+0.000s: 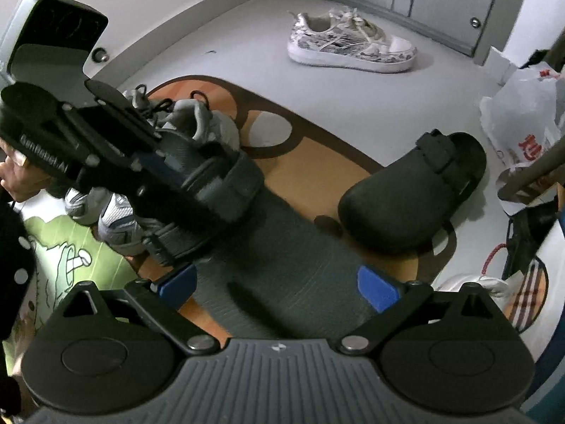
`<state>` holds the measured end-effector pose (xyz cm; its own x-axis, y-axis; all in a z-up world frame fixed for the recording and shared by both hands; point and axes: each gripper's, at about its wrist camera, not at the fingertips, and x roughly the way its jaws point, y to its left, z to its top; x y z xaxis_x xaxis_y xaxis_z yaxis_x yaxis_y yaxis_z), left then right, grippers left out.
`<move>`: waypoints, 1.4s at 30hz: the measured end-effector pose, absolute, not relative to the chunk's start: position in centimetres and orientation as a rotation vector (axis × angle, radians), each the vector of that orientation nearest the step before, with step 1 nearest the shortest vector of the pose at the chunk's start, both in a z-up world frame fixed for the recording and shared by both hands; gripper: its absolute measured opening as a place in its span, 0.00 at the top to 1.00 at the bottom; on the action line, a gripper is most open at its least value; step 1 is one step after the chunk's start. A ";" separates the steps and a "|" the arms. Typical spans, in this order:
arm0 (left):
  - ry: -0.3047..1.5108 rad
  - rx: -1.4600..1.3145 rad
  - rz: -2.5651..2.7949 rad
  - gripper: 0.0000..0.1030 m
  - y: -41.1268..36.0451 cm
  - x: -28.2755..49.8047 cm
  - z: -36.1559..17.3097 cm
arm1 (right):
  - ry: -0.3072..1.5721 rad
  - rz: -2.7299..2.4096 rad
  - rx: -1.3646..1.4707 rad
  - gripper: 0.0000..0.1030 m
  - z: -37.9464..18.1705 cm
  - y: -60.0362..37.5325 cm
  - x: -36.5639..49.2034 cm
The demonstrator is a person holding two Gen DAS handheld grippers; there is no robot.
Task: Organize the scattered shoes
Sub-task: 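Lower the black slide sandal onto the mat beside the white-blue sneakers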
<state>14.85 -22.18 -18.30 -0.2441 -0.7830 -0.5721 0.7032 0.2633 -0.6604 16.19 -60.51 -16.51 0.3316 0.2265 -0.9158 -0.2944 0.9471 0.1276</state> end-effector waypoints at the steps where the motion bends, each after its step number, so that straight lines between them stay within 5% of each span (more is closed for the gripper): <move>1: 1.159 -0.072 -1.405 0.92 -22.1 14.6 -18.2 | 1.206 0.369 -0.076 0.02 -16.8 -60.1 16.3; 12: 1.160 -0.014 -1.419 0.92 -23.2 13.0 -18.4 | 1.361 0.500 -0.022 0.01 -21.1 -58.4 16.5; 42: 1.195 -0.151 -1.389 0.93 -27.9 14.2 -21.5 | 1.348 0.289 0.138 0.01 -22.4 -60.8 14.8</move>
